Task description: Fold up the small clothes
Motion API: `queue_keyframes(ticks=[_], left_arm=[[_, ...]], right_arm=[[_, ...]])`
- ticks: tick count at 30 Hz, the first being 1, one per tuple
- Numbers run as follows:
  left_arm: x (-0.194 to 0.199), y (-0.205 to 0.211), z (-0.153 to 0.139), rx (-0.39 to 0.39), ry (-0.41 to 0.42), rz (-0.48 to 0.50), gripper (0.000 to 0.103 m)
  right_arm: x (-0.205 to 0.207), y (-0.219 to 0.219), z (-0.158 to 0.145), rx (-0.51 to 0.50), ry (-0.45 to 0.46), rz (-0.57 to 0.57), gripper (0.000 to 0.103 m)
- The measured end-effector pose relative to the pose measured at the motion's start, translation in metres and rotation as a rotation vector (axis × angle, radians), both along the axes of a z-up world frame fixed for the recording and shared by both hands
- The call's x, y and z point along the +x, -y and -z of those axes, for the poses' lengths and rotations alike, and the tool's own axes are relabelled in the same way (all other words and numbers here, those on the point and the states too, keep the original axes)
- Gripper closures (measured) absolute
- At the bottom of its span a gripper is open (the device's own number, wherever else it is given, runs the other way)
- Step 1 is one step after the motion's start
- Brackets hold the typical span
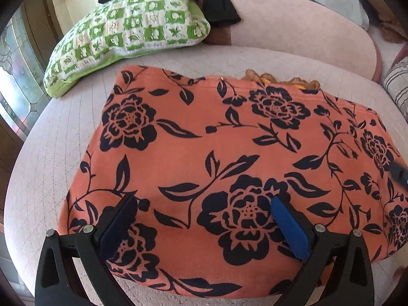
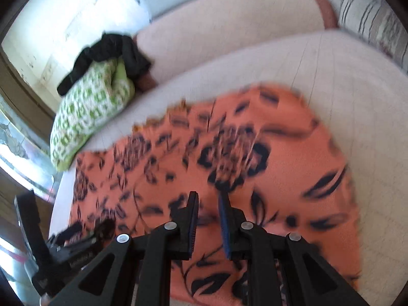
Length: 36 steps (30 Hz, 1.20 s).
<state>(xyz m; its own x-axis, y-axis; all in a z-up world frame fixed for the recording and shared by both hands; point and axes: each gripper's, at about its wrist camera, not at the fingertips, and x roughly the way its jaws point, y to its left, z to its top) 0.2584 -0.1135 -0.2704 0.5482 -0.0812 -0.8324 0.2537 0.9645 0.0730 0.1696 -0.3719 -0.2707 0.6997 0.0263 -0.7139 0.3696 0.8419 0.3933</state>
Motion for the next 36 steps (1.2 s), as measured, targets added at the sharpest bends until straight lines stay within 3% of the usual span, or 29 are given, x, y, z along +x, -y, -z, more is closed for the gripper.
queue_keyframes(ticks=[3,7,11,15,21,31,36], left_arm=[[0.000,0.001,-0.001,0.007,0.010,0.001,0.000],[0.002,0.002,0.003,0.018,-0.007,0.004,0.000],[0.003,0.001,0.005,0.004,-0.025,-0.006,0.000],[0.004,0.001,0.005,0.003,-0.024,-0.006,0.000],[0.004,0.001,0.006,0.002,-0.024,-0.007,0.000],[0.003,0.001,0.006,0.003,-0.020,-0.008,0.000],[-0.003,0.002,-0.004,-0.009,0.029,-0.005,0.000]], right_arm=[[-0.001,0.012,-0.004,-0.010,0.008,0.049,0.084],[0.008,0.033,0.027,0.086,-0.142,0.100,0.084],[0.006,0.029,0.023,0.090,-0.122,0.088,0.084],[0.003,0.022,0.021,0.158,-0.093,0.051,0.084],[0.000,0.006,0.011,0.140,-0.031,0.001,0.084],[0.005,-0.012,0.018,0.116,-0.077,-0.059,0.084],[0.007,-0.017,0.022,0.089,-0.105,-0.073,0.083]])
